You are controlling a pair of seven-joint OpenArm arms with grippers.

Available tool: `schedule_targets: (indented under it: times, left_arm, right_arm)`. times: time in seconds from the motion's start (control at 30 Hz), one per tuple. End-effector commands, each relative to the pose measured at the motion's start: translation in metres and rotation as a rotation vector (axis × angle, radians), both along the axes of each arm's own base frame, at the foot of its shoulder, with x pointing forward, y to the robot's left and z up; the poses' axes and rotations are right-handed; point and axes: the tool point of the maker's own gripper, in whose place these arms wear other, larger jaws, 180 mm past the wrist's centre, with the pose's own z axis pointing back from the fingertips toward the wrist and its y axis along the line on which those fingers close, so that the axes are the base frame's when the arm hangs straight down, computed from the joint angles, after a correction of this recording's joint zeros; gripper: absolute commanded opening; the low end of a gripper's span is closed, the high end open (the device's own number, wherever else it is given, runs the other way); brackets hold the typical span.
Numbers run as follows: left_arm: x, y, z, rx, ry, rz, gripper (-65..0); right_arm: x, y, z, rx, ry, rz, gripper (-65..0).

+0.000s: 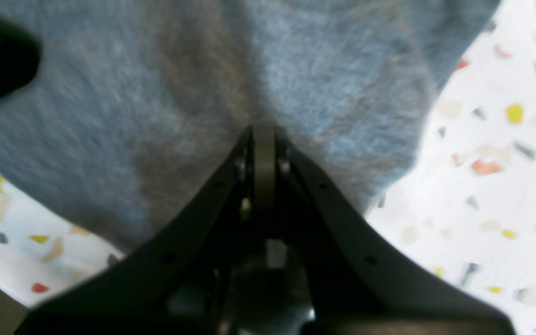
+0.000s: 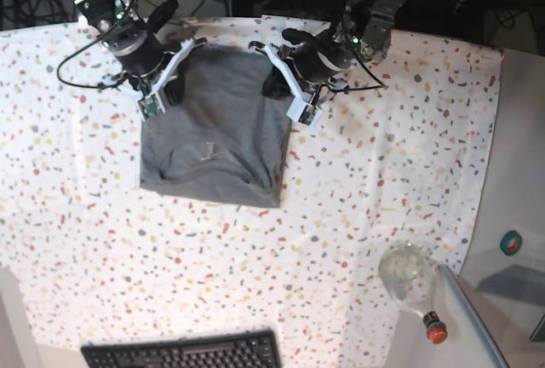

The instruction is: Layout the t-shirt on the table in an organized manner, then fold the t-shirt properly

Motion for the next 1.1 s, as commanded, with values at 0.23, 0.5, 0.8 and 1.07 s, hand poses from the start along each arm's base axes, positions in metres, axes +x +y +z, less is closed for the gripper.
schedule_targets:
  times: [0.23,0.5,0.8,1.07]
  left_arm:
    - [0.005,0.004,0.082,-0.026,-0.224,-0.048,-65.0]
    - [-0.051,0.035,0.078,0.062,-0.165,-0.143,-65.0]
    - [-0.163,0.075,0.032,0.156,0.122,-0.228,-65.0]
    - [-0.246,0.118,-0.064,0.255,0.427,-0.202,-65.0]
  right_arm:
    - [0.006,-0.03,0.055,0.028,-0.132,-0.105,-65.0]
    - [-0.066,-0.1,0.044,-0.086,-0.011,-0.251,-65.0]
    - [-0.215,-0.088,0.013,-0.043,0.345,-0.234,-65.0]
    - [-0.307,-0.096,-0.078,-0.065,0.665,-0.363,-65.0]
